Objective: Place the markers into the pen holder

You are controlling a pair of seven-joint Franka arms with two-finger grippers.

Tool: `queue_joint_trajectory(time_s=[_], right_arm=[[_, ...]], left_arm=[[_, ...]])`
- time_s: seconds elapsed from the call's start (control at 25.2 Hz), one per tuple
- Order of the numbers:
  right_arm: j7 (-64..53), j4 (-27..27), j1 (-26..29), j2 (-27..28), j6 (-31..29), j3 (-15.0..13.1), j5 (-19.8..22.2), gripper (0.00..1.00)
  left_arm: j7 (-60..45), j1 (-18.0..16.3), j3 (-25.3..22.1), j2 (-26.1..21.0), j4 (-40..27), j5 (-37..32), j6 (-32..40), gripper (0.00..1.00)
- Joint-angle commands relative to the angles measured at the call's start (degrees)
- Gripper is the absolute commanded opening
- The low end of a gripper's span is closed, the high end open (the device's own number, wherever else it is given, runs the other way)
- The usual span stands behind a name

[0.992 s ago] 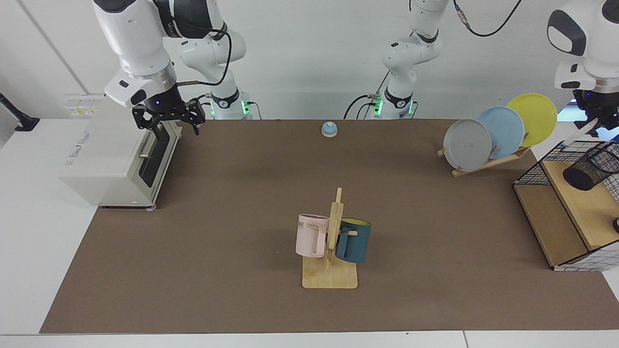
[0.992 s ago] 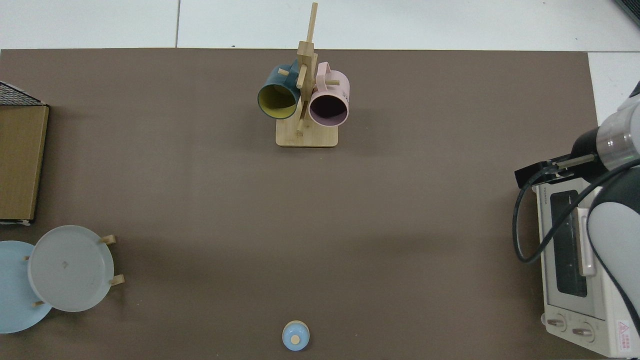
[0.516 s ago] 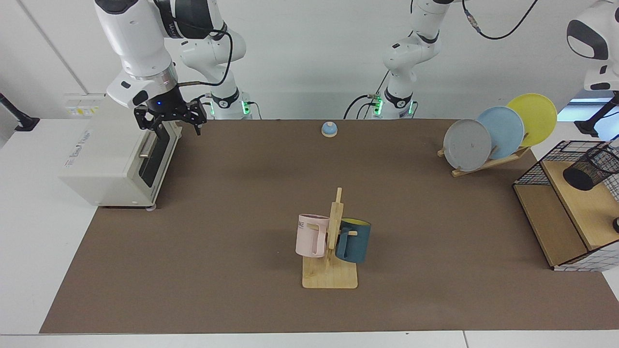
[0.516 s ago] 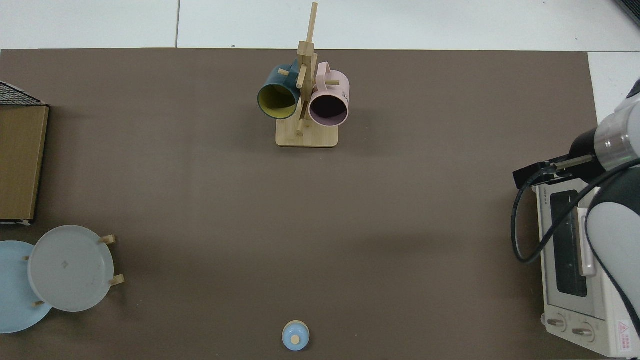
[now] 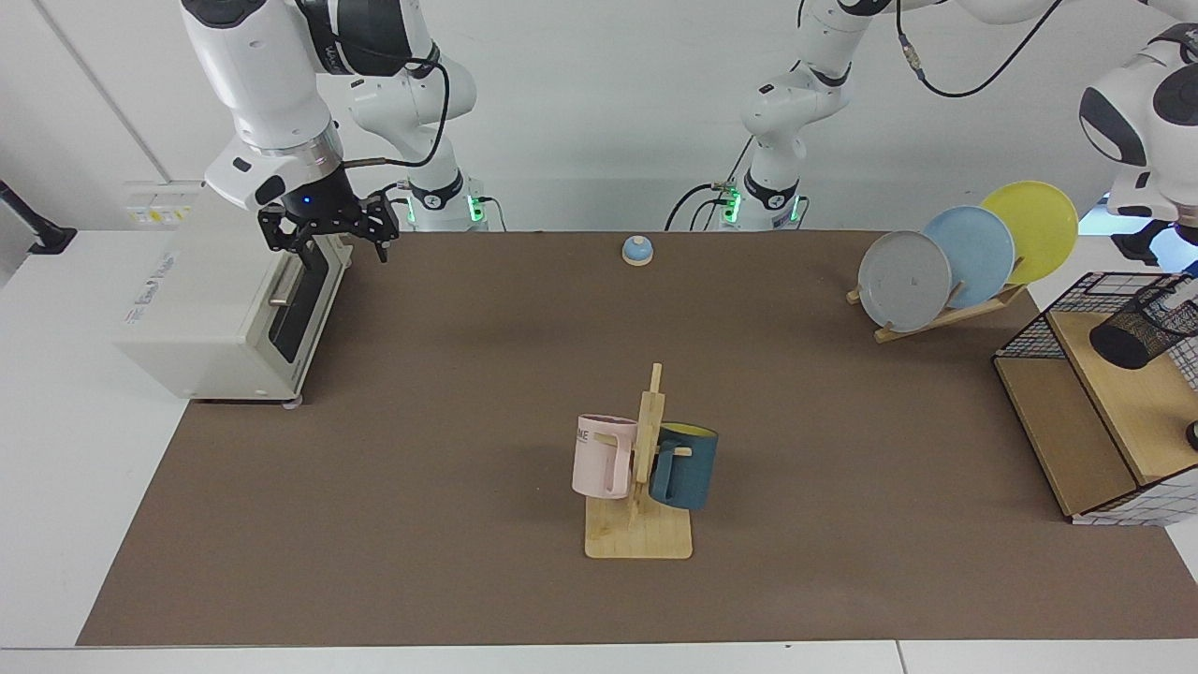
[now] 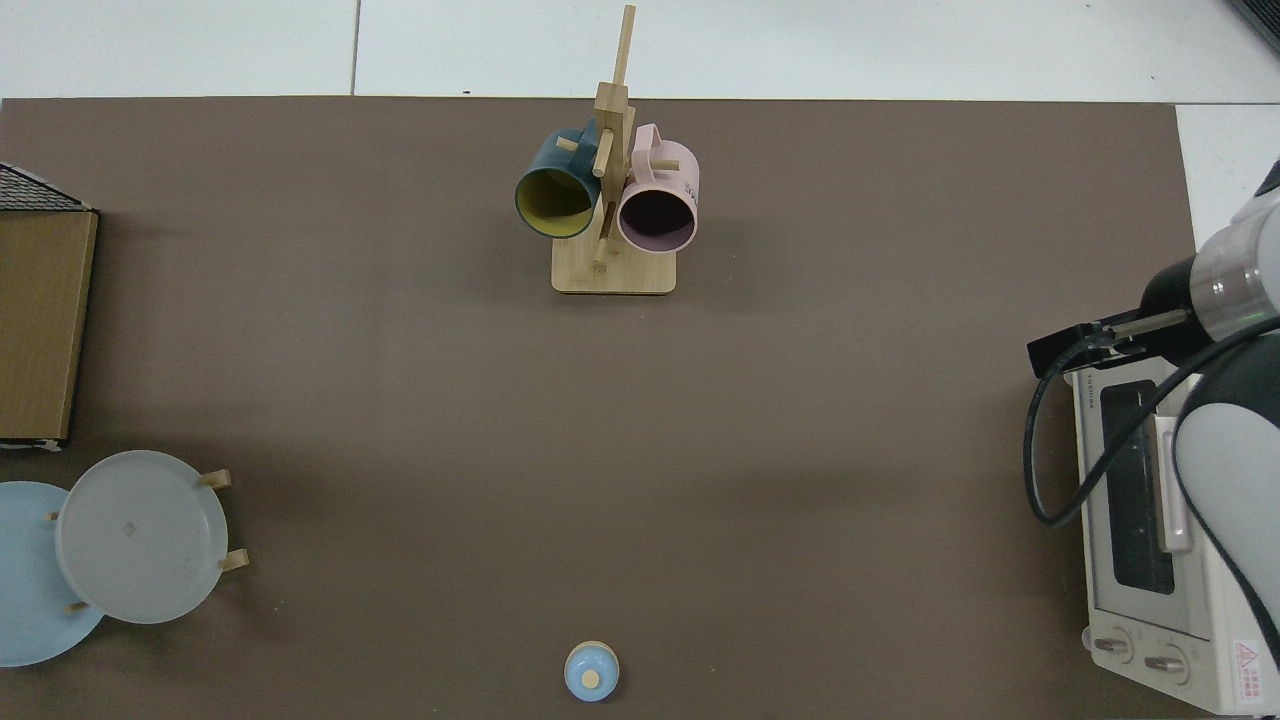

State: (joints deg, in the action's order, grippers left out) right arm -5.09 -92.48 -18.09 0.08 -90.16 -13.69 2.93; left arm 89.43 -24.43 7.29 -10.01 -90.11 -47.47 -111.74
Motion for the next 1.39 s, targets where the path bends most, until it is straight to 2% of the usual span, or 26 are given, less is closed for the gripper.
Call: queue_joint_trajectory(time_s=[0.0,0.04,0.08,0.12,0.16,0.2,0.48,0.75,0.87,1.15,1.35], right_arm=[[0.0,-1.1,0.7,-0.9,-0.5,0.3,-1.1,1.0],[0.0,-1.1,0.7,-0.9,-0.5,0.3,-1.1,1.0],[0.0,-1.1,0.7,-0.9,-0.5,0.3,-1.1,1.0],[0.0,-1.1,0.7,-0.9,-0.5,0.2,-1.0,1.0],[0.0,-1.1,0.7,-0.9,-0.5,0.2,-1.0,1.0],[0.0,-1.1,0.8,-0.9,-0.5,0.2,-0.9,1.0],[0.0,-1.2,3.4,-0.9,-0.5,0.3,-1.0,1.0],[0.0,-1.2,5.9,-0.8,-0.5,0.4,-1.0,1.0],[0.0,-1.1,6.0,-0.8,-0.5,0.3,-1.0,1.0],[-0.1,-1.2,5.1,-0.8,-0.5,0.4,-1.0,1.0],[-0.1,-1.2,4.8,-0.8,-0.5,0.4,-1.0,1.0]], left_arm=[[-9.3,0.1,0.2,1.6,-5.1,-5.5,-1.3,0.02],[-10.9,0.1,0.2,1.6,-5.5,-6.1,-0.9,0.15],[-11.6,0.0,0.2,1.7,-5.9,-6.1,-0.9,0.43],[-11.7,-0.3,0.3,1.7,-6.1,-6.1,-1.0,0.99],[-11.8,-0.5,0.4,1.7,-6.1,-6.1,-1.0,0.97],[-11.8,-0.6,0.4,1.8,-6.1,-6.0,-1.0,1.0],[-12.1,0.5,1.0,1.7,-5.3,-5.5,2.1,1.0],[-16.3,6.0,1.4,1.7,-3.1,-2.4,8.8,1.0],[-19.6,8.2,1.4,1.5,-2.5,1.0,10.8,1.0],[-25.2,7.2,1.1,1.2,-3.1,17.4,8.9,1.0],[-35.2,8.4,1.4,1.1,-3.3,23.6,10.1,1.0]])
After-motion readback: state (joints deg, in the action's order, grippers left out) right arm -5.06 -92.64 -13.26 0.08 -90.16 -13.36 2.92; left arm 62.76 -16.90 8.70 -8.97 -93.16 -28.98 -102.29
